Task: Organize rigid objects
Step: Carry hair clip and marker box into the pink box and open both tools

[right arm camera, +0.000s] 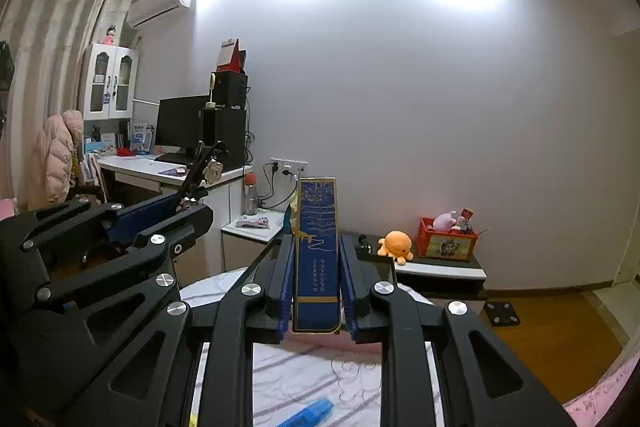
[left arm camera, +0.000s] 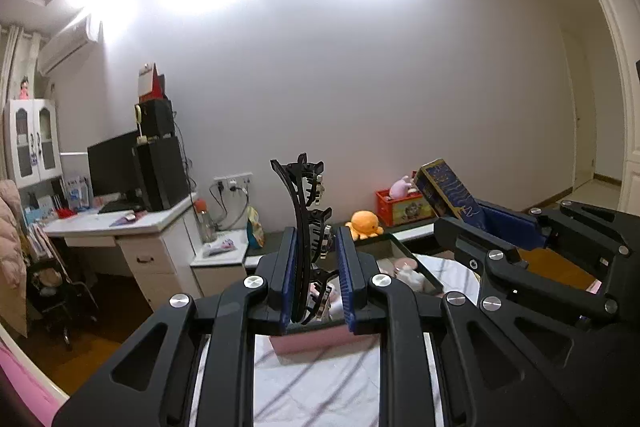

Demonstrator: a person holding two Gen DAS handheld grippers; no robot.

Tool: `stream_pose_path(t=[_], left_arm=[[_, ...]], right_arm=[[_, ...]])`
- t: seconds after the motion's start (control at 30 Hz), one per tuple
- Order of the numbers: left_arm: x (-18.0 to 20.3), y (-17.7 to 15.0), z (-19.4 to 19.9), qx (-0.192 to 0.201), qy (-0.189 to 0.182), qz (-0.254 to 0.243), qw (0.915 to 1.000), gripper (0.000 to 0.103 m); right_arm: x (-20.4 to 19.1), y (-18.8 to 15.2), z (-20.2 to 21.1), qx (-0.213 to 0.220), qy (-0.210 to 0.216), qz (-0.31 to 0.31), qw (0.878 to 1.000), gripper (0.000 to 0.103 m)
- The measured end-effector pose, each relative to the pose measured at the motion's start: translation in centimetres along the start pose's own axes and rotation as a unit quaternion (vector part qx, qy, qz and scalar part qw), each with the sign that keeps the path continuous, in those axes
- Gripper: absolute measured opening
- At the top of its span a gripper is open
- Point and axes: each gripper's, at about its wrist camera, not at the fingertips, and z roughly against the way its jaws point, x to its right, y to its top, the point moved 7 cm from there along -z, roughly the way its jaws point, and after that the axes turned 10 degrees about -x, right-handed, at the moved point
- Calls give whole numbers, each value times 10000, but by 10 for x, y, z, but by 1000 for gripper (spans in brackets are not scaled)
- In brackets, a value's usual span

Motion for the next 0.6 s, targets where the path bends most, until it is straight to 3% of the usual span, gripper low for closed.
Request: stream_pose_path(t=[0.3, 0.6], left_arm=[[-4, 6, -55, -226, 57, -69, 9997, 19], [-2, -9, -186, -1203, -486, 2, 9915, 19]], right_arm=[[3, 15, -48, -113, -22, 129, 9999, 21], [24, 9, -151, -739, -91, 208, 9970, 21]])
